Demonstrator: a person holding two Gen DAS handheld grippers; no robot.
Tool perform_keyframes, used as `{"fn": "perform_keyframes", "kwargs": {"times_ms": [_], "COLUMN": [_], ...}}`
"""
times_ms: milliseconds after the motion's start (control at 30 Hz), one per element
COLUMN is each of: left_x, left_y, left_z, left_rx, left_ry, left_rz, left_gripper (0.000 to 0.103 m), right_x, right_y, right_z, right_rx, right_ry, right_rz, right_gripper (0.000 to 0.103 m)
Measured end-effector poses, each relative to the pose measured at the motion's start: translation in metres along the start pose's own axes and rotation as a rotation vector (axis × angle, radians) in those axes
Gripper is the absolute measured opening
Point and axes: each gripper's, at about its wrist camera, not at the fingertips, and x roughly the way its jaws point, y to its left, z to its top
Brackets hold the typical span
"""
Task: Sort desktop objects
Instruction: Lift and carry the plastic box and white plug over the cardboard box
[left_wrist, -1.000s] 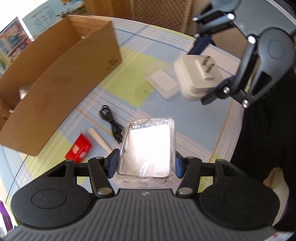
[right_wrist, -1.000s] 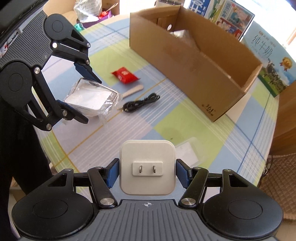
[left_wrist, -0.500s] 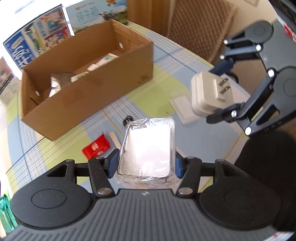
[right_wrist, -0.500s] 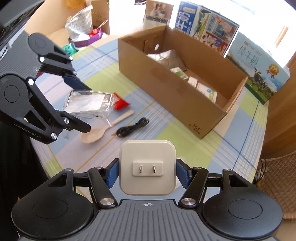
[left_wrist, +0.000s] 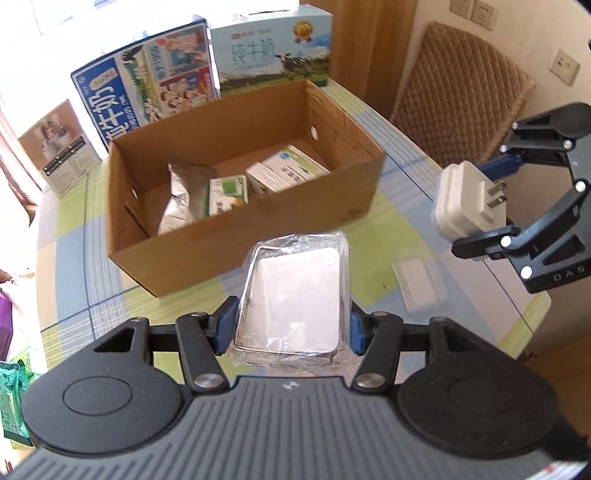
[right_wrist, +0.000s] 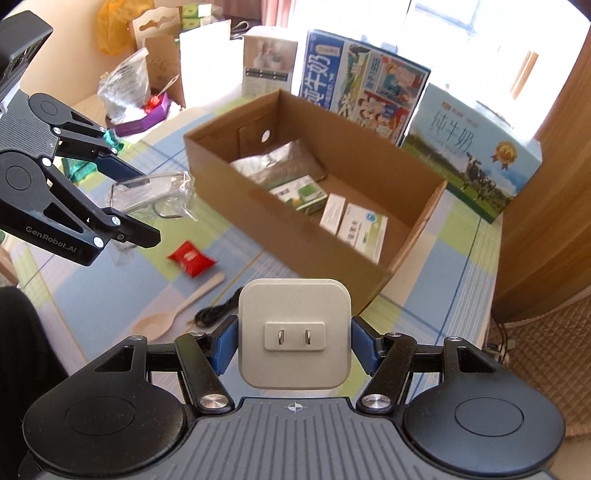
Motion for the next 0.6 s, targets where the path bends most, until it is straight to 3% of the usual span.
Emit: {"fn": "perform_keyframes", "kwargs": {"times_ms": [600], "left_x": [0.011], "left_y": [0.033], "left_z": [0.047], "left_rx": [-0.045], "left_ry": [-0.036], "left_rz": [0.024], "left_gripper": [0.053], "right_x": [0.009], "right_y": [-0.036], "right_z": [0.062], "right_rx": [0.055], "right_ry": [-0.063], "right_rz": [-0.039], "right_gripper": [0.061]}}
